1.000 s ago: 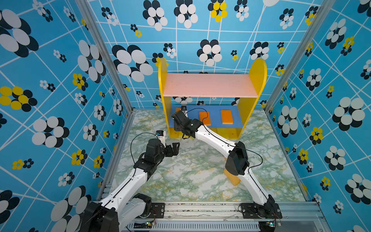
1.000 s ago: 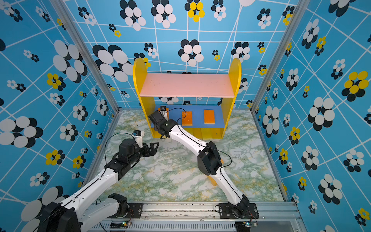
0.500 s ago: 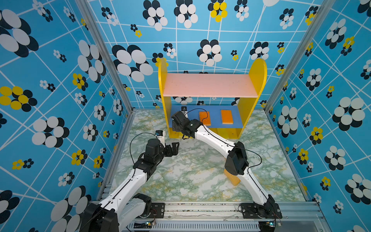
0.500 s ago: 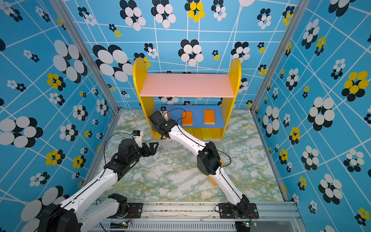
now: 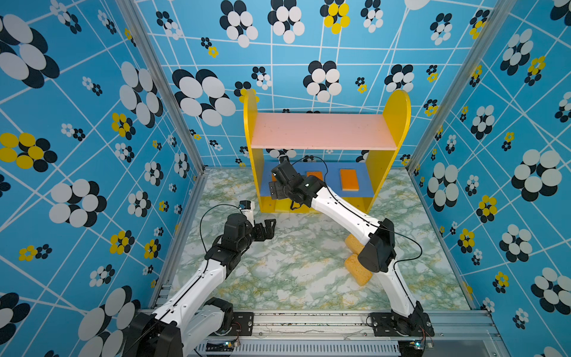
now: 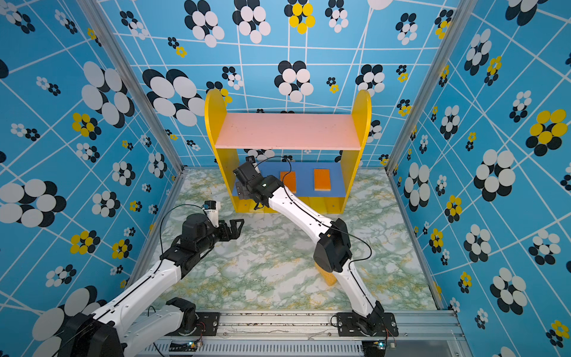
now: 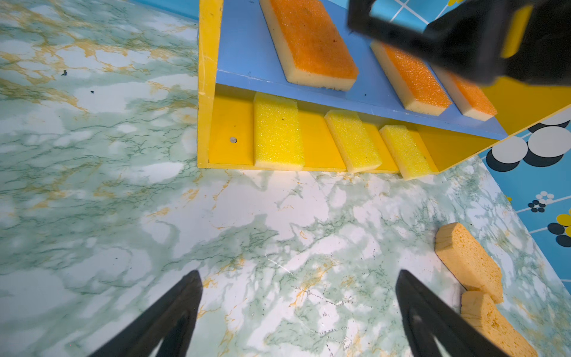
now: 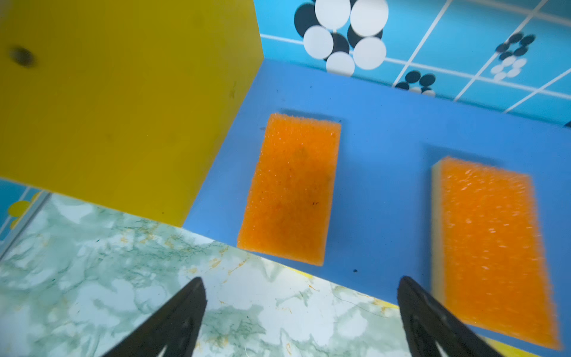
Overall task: Arrange cleaning sponges on a shelf
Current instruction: Place the cleaning sponge at the shelf, then move the cleaning sponge to the center of the table.
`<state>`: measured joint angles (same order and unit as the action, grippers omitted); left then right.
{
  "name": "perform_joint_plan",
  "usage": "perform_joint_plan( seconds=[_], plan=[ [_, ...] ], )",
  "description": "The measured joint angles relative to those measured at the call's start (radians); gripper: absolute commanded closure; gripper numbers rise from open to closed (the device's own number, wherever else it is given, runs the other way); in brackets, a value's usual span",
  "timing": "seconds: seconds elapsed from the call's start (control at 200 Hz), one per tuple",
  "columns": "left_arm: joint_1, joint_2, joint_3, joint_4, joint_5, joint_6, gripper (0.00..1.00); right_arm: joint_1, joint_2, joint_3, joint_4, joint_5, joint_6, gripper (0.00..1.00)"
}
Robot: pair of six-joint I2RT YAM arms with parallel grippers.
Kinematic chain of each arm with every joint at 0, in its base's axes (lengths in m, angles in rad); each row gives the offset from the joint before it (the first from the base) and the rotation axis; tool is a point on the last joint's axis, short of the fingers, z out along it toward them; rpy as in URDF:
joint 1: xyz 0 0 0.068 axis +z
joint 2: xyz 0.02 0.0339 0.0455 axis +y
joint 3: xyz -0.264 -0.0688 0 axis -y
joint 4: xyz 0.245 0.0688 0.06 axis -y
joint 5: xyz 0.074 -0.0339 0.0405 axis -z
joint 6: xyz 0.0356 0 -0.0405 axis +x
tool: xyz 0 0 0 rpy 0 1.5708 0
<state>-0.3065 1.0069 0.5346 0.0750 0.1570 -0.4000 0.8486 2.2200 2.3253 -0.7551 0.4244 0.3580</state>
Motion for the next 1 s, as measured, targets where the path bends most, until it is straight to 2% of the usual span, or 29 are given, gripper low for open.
perform_joint_plan(
  seconds=[0.13,0.245,0.5,0.62,0.775,0.995],
  plan=[
    [0.000,0.006,0.000,0.000,0.004,0.000,0.01,-0.025,-0.122,-0.075,-0.022,-0.045,-0.052,0.01],
    [0.000,0.006,0.000,0.000,0.005,0.000,0.01,-0.044,-0.247,-0.218,-0.022,-0.049,-0.075,0.01],
    [0.000,0.041,0.000,0.022,0.013,-0.004,0.01,-0.134,-0.681,-0.837,0.069,-0.133,-0.043,0.01],
    [0.000,0.066,0.000,0.031,0.016,-0.007,0.01,-0.146,-0.843,-1.038,0.118,-0.206,-0.027,0.01],
    [0.000,0.079,0.000,0.034,0.020,-0.008,0.01,-0.142,-0.956,-1.173,0.137,-0.247,0.010,0.01],
    [0.000,0.079,0.000,0.034,0.020,-0.011,0.01,-0.163,-1.047,-1.242,0.054,-0.161,0.163,0.01]
  ],
)
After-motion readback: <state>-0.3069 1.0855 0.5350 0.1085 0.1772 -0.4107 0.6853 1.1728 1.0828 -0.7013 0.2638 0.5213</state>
